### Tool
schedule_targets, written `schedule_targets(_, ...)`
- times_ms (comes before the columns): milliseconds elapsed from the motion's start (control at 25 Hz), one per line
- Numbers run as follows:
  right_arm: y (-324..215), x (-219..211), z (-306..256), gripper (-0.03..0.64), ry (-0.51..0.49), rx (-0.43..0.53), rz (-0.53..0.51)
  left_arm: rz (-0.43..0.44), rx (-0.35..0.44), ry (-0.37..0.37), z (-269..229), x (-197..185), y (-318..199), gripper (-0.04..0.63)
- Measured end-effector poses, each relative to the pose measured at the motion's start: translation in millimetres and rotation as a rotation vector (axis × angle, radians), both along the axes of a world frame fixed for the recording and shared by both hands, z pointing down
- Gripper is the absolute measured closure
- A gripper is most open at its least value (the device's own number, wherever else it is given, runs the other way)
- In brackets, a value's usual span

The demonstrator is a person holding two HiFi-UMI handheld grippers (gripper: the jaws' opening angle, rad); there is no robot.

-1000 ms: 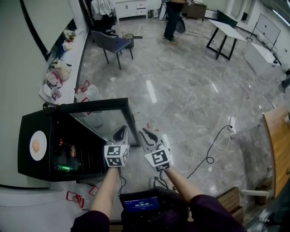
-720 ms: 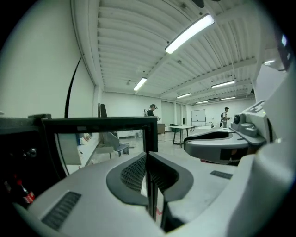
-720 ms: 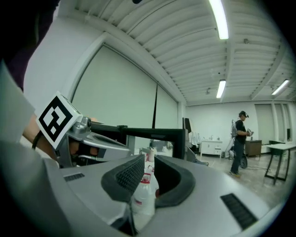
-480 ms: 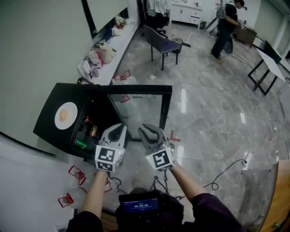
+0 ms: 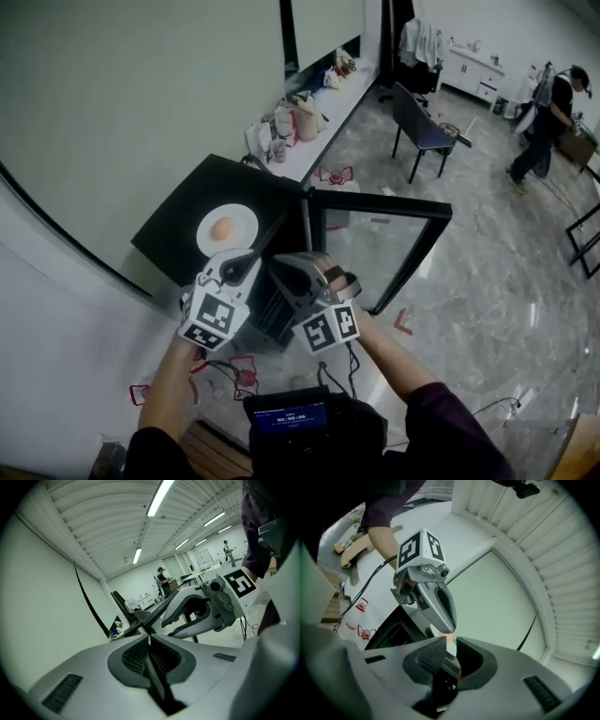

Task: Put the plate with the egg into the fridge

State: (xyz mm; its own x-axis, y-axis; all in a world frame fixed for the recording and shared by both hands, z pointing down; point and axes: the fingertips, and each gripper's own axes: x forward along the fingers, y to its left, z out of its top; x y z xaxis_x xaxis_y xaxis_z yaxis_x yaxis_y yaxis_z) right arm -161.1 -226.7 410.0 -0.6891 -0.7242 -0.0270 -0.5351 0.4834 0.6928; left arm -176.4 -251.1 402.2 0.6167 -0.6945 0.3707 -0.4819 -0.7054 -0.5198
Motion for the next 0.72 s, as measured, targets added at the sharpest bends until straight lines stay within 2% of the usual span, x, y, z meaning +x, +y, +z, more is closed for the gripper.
schedule_targets(120, -9.5, -31.4, -7.8, 0.543, 0.106, 0.051, -0.07, -0.04, 0.008, -0.071, -8.9, -37.3, -19.5, 0.583)
schedule_targets(240, -22.3, -50.1, -1.9, 0.543, 0.253, 0.1, -0.14, -0.067, -0.002, -0.176, -8.9, -69.3, -45.1, 0.583)
schedule_targets(360, -31.3, -57.0, 4.1, 0.541, 0.371, 0.121, -0.206, -0.03, -0.085, -0.292, 1.2, -90.2, -56.0, 0.581)
schedule_targets(440, -36.1, -56.1, 7.6, 0.541, 0.433, 0.124, -0.234, -0.017, -0.131, -0.349, 6.7, -105.8, -63.8, 0.545)
schedule_targets(560, -45.6, -51.3, 12.6, 0.541, 0.502, 0.148, -0.251, -0.059, -0.208, -0.402, 17.1, -133.5, -88.1, 0.495)
schedule_targets(720, -47.8, -50.0, 9.1, 0.54, 0.531, 0.208, -0.278, -0.132, -0.304, -0.47, 30.1, -151.8, -119.3, 0.485)
